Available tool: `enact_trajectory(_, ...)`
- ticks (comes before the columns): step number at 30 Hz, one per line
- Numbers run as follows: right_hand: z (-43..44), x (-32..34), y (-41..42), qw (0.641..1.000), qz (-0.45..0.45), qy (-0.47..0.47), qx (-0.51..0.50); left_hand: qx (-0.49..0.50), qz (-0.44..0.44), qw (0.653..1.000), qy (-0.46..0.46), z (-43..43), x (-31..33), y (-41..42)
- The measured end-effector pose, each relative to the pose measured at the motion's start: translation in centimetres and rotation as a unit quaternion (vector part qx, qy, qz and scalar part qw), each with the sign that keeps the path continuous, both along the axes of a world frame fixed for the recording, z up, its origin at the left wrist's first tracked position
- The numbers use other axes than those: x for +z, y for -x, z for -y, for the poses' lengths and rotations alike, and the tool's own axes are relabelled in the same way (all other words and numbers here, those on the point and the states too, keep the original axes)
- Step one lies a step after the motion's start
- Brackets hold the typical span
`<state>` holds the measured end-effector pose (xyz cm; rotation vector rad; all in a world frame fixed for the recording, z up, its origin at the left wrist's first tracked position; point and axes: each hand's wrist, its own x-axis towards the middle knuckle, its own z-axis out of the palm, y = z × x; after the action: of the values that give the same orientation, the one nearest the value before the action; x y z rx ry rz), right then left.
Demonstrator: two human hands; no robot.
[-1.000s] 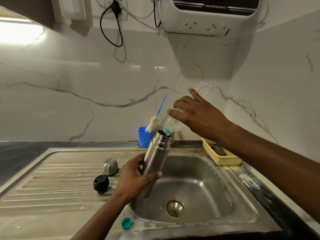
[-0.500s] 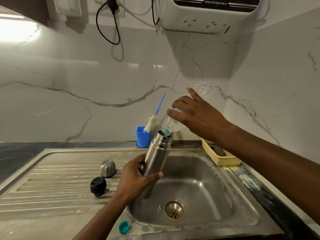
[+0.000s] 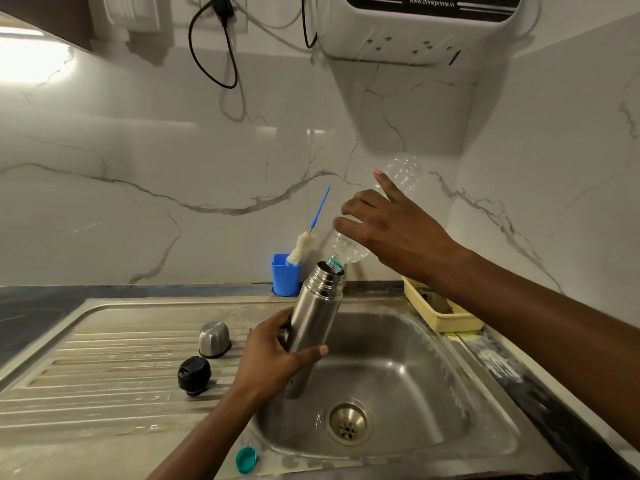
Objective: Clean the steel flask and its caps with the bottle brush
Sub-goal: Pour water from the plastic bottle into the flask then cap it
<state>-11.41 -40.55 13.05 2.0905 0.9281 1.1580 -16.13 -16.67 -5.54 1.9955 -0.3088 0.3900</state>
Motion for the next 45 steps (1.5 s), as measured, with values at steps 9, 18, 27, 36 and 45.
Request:
enact_trajectory(9,-0.1,0.1,0.1,1.000,0.006,-0.003,0.007,-0.003,-0.005,1.000,0.003,0.0,0.0,-0.1)
enact_trajectory(18,-0.4,0.3,0.2,1.000,0.007,0.002,0.005,-0.004,-0.007,1.000,0.003,0.1,-0.1,-0.1)
enact_trajectory(27,-0.8,0.5,0.6,1.000,0.013,0.012,0.002,-0.002,-0.001,1.000,0.010,0.1,-0.2,0.1)
enact_trajectory(36,-1.3,0.6,1.0,0.999,0.022,0.029,-0.005,-0.004,0.005,1.000,0.014,0.1,-0.1,0.2)
enact_trajectory(45,-1.3,0.7,1.6,0.999,0.025,-0.012,-0.015,-0.006,0.008,1.000,0.024,-0.1,0.4,0.7)
